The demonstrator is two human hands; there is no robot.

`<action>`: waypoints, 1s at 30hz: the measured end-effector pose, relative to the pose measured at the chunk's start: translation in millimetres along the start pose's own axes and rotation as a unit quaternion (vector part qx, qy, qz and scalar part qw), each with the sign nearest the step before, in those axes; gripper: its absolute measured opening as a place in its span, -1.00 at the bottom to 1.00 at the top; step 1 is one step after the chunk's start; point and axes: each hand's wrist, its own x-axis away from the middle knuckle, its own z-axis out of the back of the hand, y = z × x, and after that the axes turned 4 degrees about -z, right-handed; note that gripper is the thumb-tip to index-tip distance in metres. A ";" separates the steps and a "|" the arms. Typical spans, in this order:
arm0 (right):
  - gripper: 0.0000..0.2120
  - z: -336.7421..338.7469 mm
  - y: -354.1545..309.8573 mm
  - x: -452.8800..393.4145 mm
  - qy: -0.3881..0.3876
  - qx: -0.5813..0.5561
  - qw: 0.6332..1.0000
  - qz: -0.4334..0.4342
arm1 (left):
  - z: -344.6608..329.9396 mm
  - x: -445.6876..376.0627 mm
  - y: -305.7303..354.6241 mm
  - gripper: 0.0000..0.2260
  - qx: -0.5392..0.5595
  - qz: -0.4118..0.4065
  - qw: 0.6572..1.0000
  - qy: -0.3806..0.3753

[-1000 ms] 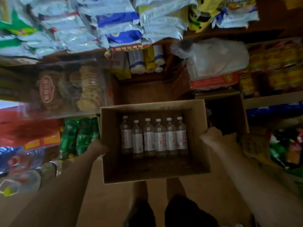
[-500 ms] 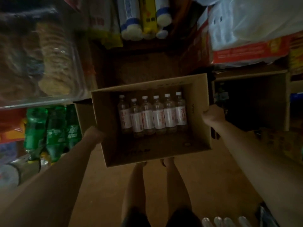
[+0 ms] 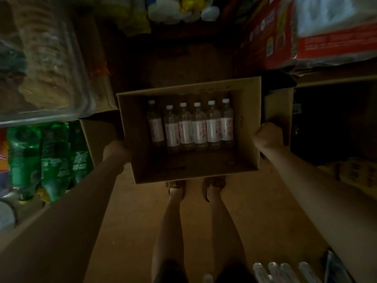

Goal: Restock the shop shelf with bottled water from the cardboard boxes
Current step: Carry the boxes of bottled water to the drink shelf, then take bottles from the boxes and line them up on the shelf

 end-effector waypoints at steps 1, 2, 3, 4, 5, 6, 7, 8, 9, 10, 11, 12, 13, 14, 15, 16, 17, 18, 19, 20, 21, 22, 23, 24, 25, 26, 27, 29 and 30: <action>-0.74 0.7 -1.4 4.1 -0.015 0.000 1.000 -0.002 | 1.2 3.1 0.0 -0.88 0.012 0.001 1.000 -0.010; -0.73 1.8 -2.6 7.6 -0.028 -0.004 1.000 -0.005 | 2.6 7.5 0.6 -0.83 0.023 0.002 1.000 -0.020; -0.72 4.0 -3.8 11.8 -0.035 -0.012 0.999 -0.007 | 3.8 12.9 2.7 -0.78 0.030 0.005 0.999 -0.023; -0.70 7.1 -4.7 16.7 -0.035 -0.020 0.999 -0.010 | 4.1 19.4 5.8 -0.74 0.032 0.006 0.999 -0.017; -0.69 10.8 -6.1 22.7 -0.030 -0.027 0.999 -0.011 | 3.9 27.5 10.9 -0.72 0.037 -0.002 0.999 0.010; -0.67 14.3 -7.6 28.7 -0.019 -0.027 0.999 -0.008 | 2.4 35.6 17.1 -0.70 0.041 -0.016 0.997 0.057; -0.68 16.2 -9.1 35.3 -0.004 -0.021 1.000 0.002 | 1.0 44.9 23.4 -0.69 0.045 -0.035 0.991 0.119; -0.71 16.6 -11.7 41.9 0.010 -0.019 1.000 0.019 | 0.3 53.8 30.7 -0.69 0.046 -0.058 0.980 0.183; -0.76 16.0 -15.0 47.9 0.017 -0.028 0.999 0.043 | -1.5 61.6 38.2 -0.70 0.056 -0.082 0.968 0.229; -0.81 12.5 -18.3 51.4 0.012 -0.050 0.997 0.065 | -4.4 65.4 46.3 -0.73 0.083 -0.099 0.963 0.239; -0.86 7.5 -21.3 53.9 -0.012 -0.087 0.993 0.078 | -8.7 65.0 54.7 -0.76 0.129 -0.094 0.966 0.204; -0.91 1.3 -24.0 55.6 -0.053 -0.124 0.987 0.083 | -13.8 64.3 64.4 -0.81 0.188 -0.079 0.969 0.139; -0.90 -6.1 -25.6 55.8 -0.101 -0.148 0.980 0.082 | -19.9 61.2 73.3 -0.87 0.249 -0.061 0.965 0.058; -0.91 -14.4 -26.3 54.7 -0.146 -0.157 0.974 0.076 | -26.0 59.9 84.0 -0.93 0.300 -0.043 0.953 -0.020; -0.94 -22.9 -26.0 52.8 -0.184 -0.166 0.967 0.060 | -31.3 59.0 94.7 -0.95 0.334 -0.034 0.939 -0.079; -0.94 -31.6 -25.5 50.7 -0.212 -0.184 0.959 0.041 | -37.5 57.5 106.0 -0.94 0.355 -0.034 0.927 -0.114; -0.93 -39.7 -24.7 48.0 -0.231 -0.208 0.950 0.021 | -45.2 53.2 117.5 -0.94 0.372 -0.035 0.918 -0.131; -0.91 -48.5 -22.5 42.8 -0.244 -0.236 0.940 -0.003 | -53.8 46.7 129.0 -0.92 0.391 -0.032 0.909 -0.139; -0.85 -54.7 -21.0 41.0 -0.256 -0.263 0.930 -0.027 | -60.7 40.7 136.7 -0.86 0.414 -0.026 0.898 -0.144; -0.79 -60.6 -19.5 39.5 -0.266 -0.290 0.918 -0.051 | -65.9 36.2 143.7 -0.81 0.439 -0.018 0.885 -0.154; -0.76 -68.5 -16.5 35.9 -0.273 -0.311 0.908 -0.072 | -74.2 28.1 151.4 -0.78 0.459 -0.013 0.873 -0.167; -0.77 -77.1 -13.2 31.1 -0.276 -0.327 0.899 -0.089 | -81.8 20.0 158.0 -0.76 0.469 -0.011 0.865 -0.179; -0.79 -84.7 -10.2 25.9 -0.277 -0.341 0.892 -0.106 | -89.5 10.5 164.8 -0.76 0.471 -0.014 0.861 -0.190; -0.80 -92.2 -7.7 19.7 -0.278 -0.357 0.883 -0.123 | -96.5 1.8 171.5 -0.75 0.469 -0.019 0.860 -0.200; -0.80 -99.0 -5.6 13.3 -0.279 -0.374 0.873 -0.140 | -103.5 -7.6 177.1 -0.75 0.469 -0.025 0.859 -0.204; -0.79 -105.9 -4.0 5.3 -0.278 -0.394 0.862 -0.155 | -109.6 -17.1 183.4 -0.75 0.470 -0.031 0.859 -0.202; -0.79 -111.6 -3.1 -3.3 -0.277 -0.417 0.850 -0.166 | -116.3 -28.8 189.5 -0.76 0.474 -0.037 0.857 -0.200; -0.81 -121.1 -2.5 -19.9 -0.280 -0.469 0.819 -0.177 | -129.6 -51.4 201.5 -0.80 0.485 -0.055 0.845 -0.218; -0.81 -125.8 -2.8 -27.6 -0.283 -0.494 0.803 -0.179 | -135.4 -62.8 207.9 -0.81 0.495 -0.066 0.836 -0.227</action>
